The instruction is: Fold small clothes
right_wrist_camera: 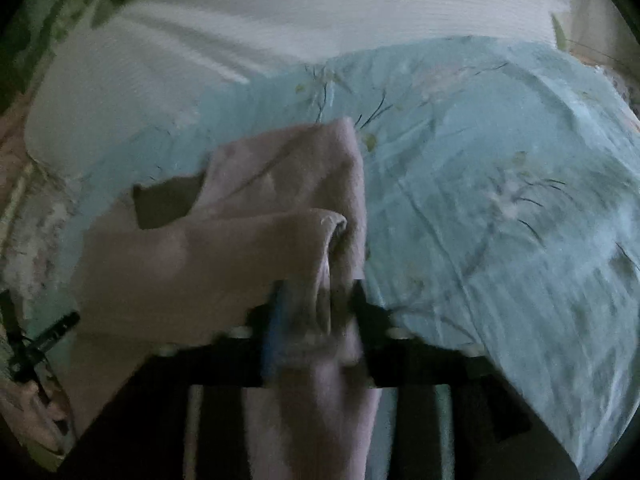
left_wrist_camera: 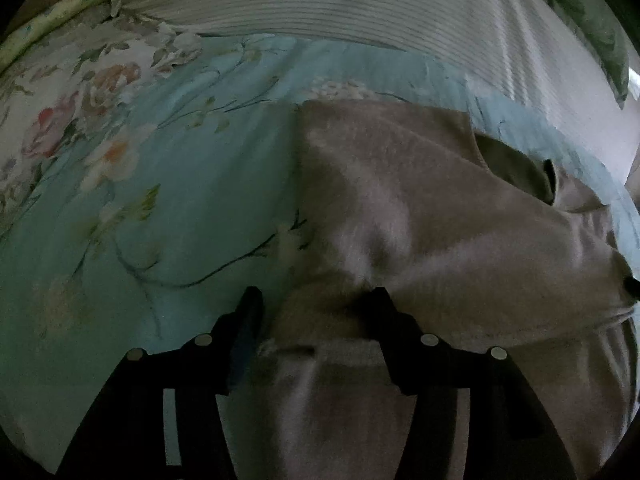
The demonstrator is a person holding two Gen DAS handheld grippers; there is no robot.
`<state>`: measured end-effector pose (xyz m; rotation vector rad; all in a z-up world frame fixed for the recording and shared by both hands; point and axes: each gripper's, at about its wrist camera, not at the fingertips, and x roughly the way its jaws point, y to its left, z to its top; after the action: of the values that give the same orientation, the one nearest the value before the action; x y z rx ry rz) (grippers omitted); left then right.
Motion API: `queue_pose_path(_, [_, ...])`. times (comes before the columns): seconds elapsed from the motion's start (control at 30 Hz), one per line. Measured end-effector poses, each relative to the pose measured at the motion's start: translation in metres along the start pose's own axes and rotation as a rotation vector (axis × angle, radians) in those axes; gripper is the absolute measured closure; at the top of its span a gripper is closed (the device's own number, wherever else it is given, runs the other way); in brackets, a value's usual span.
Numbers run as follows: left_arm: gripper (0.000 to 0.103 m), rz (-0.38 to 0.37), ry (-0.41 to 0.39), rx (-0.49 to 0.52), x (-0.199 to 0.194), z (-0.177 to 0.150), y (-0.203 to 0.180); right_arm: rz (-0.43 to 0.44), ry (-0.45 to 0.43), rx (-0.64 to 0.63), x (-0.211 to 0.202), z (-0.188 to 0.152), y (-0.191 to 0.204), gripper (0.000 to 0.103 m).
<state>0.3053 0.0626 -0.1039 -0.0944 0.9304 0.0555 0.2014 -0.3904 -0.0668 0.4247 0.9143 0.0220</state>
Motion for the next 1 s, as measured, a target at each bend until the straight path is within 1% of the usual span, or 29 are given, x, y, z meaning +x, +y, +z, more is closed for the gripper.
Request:
queue_pose_path(0.1, [0.046, -0.008, 0.000, 0.003, -0.020, -0.016, 0.007, 0.062, -0.012, -0.042, -0.025, -0.018, 0.005, 0.045])
queue_pose_path(0.2, [0.045, -0.035, 0.023, -0.009, -0.040, -0.041, 0.015, 0.120, 0.030, -0.071, -0.041, -0.044, 0.006, 0.042])
queue_pose_path(0.33, [0.043, -0.082, 0.058, -0.020, -0.068, -0.089, 0.031, 0.134, 0.061, -0.086, -0.065, -0.080, 0.003, 0.041])
queue_pose_path(0.43, [0.043, -0.103, 0.072, -0.006, -0.088, -0.119, 0.037, 0.156, 0.072, -0.046, -0.081, -0.104, -0.011, 0.039])
queue_pose_path(0.63, [0.040, -0.129, 0.094, 0.061, -0.118, -0.167, 0.032, 0.131, 0.100, -0.011, -0.112, -0.150, -0.034, 0.039])
queue_pose_path(0.77, [0.038, -0.149, 0.100, 0.082, -0.134, -0.195, 0.032, 0.168, 0.126, 0.003, -0.129, -0.181, -0.047, 0.038])
queue_pose_path(0.87, [0.038, -0.198, 0.107, 0.088, -0.149, -0.217, 0.036, 0.214, 0.125, -0.011, -0.141, -0.200, -0.052, 0.037])
queue_pose_path(0.9, [0.038, -0.216, 0.109, 0.093, -0.154, -0.225, 0.037, 0.230, 0.131, -0.021, -0.145, -0.206, -0.054, 0.035])
queue_pose_path(0.97, [0.036, -0.249, 0.119, 0.105, -0.162, -0.244, 0.039, 0.237, 0.165, -0.056, -0.150, -0.220, -0.055, 0.032])
queue_pose_path(1.0, [0.036, -0.270, 0.137, 0.112, -0.164, -0.254, 0.039, 0.239, 0.181, -0.070, -0.150, -0.225, -0.054, 0.032])
